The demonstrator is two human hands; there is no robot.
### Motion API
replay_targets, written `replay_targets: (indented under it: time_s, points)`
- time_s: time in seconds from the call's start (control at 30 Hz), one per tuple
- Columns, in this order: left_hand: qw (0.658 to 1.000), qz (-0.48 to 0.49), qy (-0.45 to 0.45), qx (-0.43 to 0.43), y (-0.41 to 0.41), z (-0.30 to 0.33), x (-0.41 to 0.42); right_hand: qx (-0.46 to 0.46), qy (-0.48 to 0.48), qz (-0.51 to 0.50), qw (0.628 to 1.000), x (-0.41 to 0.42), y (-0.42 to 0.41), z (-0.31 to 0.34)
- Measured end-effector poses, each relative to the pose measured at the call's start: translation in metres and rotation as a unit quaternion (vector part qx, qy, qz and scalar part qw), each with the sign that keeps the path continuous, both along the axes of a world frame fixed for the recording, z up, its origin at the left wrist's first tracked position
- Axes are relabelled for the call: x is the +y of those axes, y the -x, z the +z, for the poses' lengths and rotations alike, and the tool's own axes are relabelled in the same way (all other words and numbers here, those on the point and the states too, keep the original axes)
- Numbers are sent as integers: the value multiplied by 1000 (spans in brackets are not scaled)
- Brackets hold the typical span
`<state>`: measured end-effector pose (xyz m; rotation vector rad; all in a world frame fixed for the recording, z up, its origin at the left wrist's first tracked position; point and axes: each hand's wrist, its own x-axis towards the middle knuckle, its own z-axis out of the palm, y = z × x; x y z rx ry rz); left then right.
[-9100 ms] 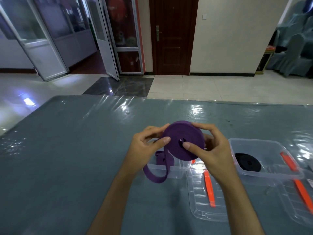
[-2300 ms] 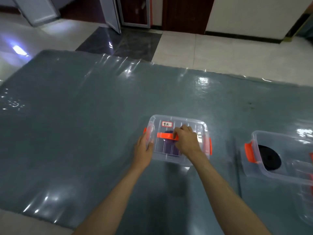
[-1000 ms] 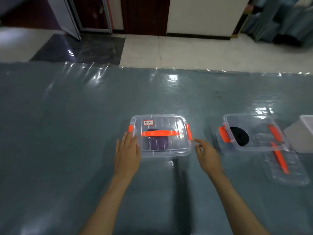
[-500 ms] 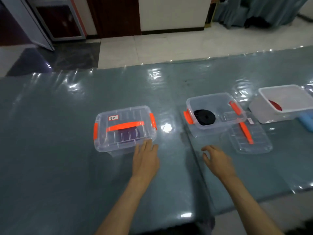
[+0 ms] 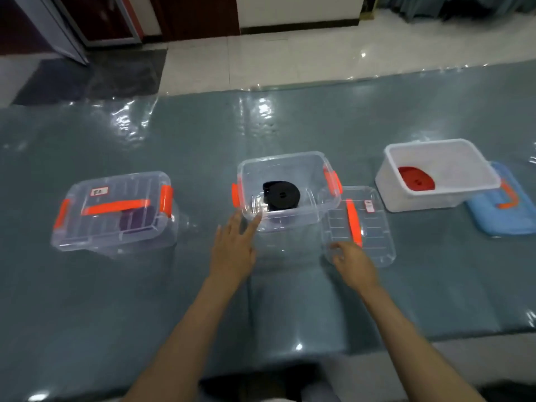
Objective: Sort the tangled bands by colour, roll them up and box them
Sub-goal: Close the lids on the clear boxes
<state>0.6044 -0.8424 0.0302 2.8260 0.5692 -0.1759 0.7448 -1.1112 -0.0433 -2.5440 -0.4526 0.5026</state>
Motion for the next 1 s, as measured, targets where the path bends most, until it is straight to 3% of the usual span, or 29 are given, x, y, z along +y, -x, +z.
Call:
replay_targets:
  time_s: [0.13,0.3,0.43,0.8,1.0]
  points:
    - [995,28,80,49,-21,-3,-22,11,21,-4,1000,-23,-46,-13]
    - [992,78,78,68,-28,-15,-34,39,22,-52,998,-26,-93,-29]
    - [988,107,89,61,-27,-19,-35,54,-4,-89,995,-19,-110,-32]
    - [966,177,189,11,-30,-13,-49,53,34,-90,994,-15,-135,-33]
    - [966,179,185,0,-27,-15,-50,69,-33,-134,988,-41,-138,-17]
